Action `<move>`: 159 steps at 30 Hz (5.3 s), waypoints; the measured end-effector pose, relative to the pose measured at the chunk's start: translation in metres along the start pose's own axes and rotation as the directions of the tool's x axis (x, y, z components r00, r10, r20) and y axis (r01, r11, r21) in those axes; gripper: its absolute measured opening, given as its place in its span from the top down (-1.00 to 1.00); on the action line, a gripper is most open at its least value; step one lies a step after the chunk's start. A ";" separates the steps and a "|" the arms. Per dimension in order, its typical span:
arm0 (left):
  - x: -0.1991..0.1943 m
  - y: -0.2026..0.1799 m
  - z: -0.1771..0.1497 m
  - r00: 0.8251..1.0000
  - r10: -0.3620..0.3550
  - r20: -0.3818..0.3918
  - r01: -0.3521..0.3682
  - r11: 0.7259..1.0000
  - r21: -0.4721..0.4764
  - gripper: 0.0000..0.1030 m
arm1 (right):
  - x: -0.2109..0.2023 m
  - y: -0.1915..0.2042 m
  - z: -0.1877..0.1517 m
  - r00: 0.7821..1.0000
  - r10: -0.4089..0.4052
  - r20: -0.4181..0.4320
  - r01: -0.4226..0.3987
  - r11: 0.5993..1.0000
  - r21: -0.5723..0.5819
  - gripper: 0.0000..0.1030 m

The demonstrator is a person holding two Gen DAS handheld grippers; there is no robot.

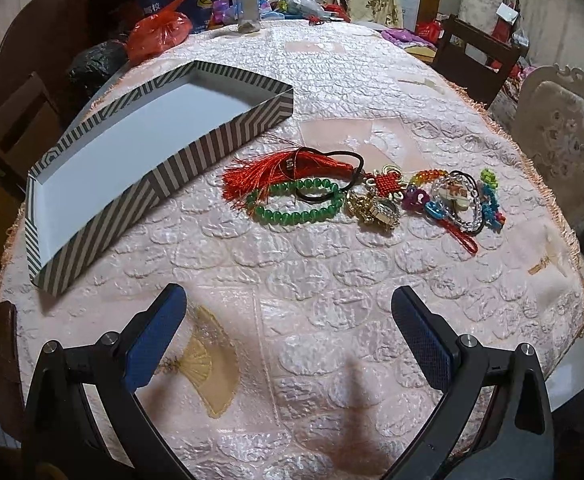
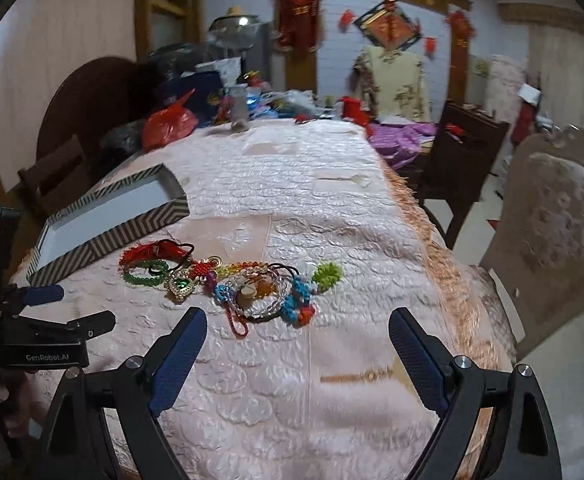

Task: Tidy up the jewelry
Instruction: 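Move both tools toward the jewelry pile on the tablecloth, then close the left gripper on the green bead bracelet and lift it, then grasp the blue-green beaded string with the right gripper while the left holds the bracelet, then carry the bracelet and beaded string into the striped tray with both grippers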

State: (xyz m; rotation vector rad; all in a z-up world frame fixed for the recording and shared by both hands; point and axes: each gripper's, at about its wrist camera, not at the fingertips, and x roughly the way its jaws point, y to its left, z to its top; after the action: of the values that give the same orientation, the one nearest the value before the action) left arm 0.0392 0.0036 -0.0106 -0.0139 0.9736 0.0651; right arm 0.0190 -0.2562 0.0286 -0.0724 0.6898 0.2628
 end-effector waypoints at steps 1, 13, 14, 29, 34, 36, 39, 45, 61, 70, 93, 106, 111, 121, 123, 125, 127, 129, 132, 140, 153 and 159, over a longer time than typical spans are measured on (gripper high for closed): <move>0.000 -0.001 0.000 1.000 0.004 -0.001 -0.004 1.000 0.002 -0.99 | 0.001 0.000 0.000 1.000 -0.002 0.005 0.002 1.000 -0.004 -0.76; 0.021 -0.002 0.002 0.997 -0.069 -0.025 0.070 0.997 0.021 -0.99 | 0.019 0.003 -0.015 1.000 0.014 -0.012 -0.014 0.998 0.057 -0.76; 0.023 0.001 0.003 0.996 -0.087 -0.025 0.088 0.996 0.017 -0.99 | 0.020 0.003 -0.016 1.000 0.014 -0.018 -0.013 0.998 0.056 -0.76; 0.065 0.040 0.039 0.987 -0.160 0.014 0.160 0.987 -0.009 -0.73 | 0.035 0.011 -0.017 0.999 0.012 -0.045 -0.010 0.999 0.037 -0.76; 0.076 0.041 0.050 0.988 -0.157 0.001 0.157 0.987 -0.022 -0.59 | 0.036 0.013 -0.017 0.999 0.009 -0.044 -0.008 1.000 0.023 -0.76; 0.076 0.040 0.052 0.987 -0.163 0.002 0.163 0.986 -0.036 -0.59 | 0.038 0.012 -0.016 0.999 0.013 -0.048 -0.011 1.000 0.029 -0.76; 0.078 0.035 0.051 0.994 -0.113 0.016 0.113 0.994 -0.013 -0.62 | 0.040 0.012 -0.016 0.999 0.014 -0.051 -0.012 1.000 0.026 -0.76; 0.074 0.045 0.044 0.997 -0.075 0.002 0.075 0.996 -0.045 -0.67 | 0.043 0.013 -0.016 0.998 0.012 -0.056 -0.011 1.000 0.022 -0.76; 0.060 0.002 0.046 0.979 -0.202 -0.016 0.202 0.966 0.164 -0.20 | 0.044 0.022 -0.015 0.999 0.012 -0.053 -0.012 1.000 -0.003 -0.76; 0.069 -0.001 0.041 0.979 -0.195 -0.054 0.203 0.951 0.234 0.44 | 0.045 0.010 -0.015 0.998 0.003 -0.058 -0.001 0.999 0.045 -0.76; 0.037 0.007 -0.007 0.964 -0.265 -0.027 0.266 0.952 0.149 0.88 | 0.078 -0.013 -0.016 0.988 0.122 -0.096 -0.097 0.968 0.231 -0.53; 0.013 0.029 -0.004 0.966 -0.248 0.069 0.244 0.968 0.056 0.88 | 0.102 -0.008 0.001 0.989 0.114 -0.090 -0.098 0.981 0.167 -0.06; 0.020 0.024 -0.007 0.964 -0.259 0.051 0.257 0.965 0.049 0.88 | 0.120 -0.024 0.005 0.987 0.100 -0.127 -0.077 0.982 0.170 0.28; 0.020 0.020 -0.006 0.965 -0.258 0.040 0.257 0.965 0.045 0.88 | 0.135 -0.020 0.005 0.981 0.134 -0.138 -0.121 0.987 0.103 0.78; 0.018 0.022 -0.006 0.964 -0.262 0.041 0.260 0.965 0.038 0.88 | 0.129 -0.016 0.005 0.985 0.118 -0.129 -0.107 0.991 0.083 0.78; 0.014 0.024 -0.005 0.965 -0.257 0.049 0.256 0.966 0.037 0.88 | 0.118 -0.018 0.004 0.988 0.115 -0.105 -0.104 0.989 0.104 0.78; 0.009 0.025 -0.005 0.965 -0.256 0.057 0.255 0.966 0.033 0.88 | 0.103 -0.023 0.005 0.989 0.128 -0.068 -0.118 0.983 0.138 0.78; 0.006 0.026 -0.004 0.964 -0.257 0.063 0.256 0.966 0.028 0.89 | 0.087 -0.026 0.005 0.989 0.142 -0.032 -0.135 0.979 0.155 0.78; -0.002 0.028 -0.001 0.961 -0.264 0.078 0.263 0.964 0.026 0.88 | 0.066 -0.029 0.008 0.986 0.165 0.016 -0.165 0.969 0.182 0.78; -0.021 0.043 0.010 0.943 -0.309 0.124 0.310 0.951 0.008 0.88 | 0.031 -0.014 0.017 0.976 0.207 0.074 -0.218 0.958 0.187 0.78; -0.026 0.061 0.013 0.931 -0.332 0.154 0.340 0.940 -0.029 0.89 | 0.034 0.043 0.031 0.977 0.208 0.047 -0.212 0.968 0.134 0.78; -0.037 0.081 0.025 0.929 -0.311 0.201 0.326 0.944 -0.046 0.89 | 0.044 0.068 0.048 0.977 0.211 0.042 -0.214 0.973 0.090 0.78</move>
State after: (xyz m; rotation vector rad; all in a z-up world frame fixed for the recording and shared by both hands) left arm 0.0337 0.0836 0.0354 -0.2349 0.7657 -0.1925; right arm 0.0630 -0.1734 0.0389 0.0958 0.6776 0.4354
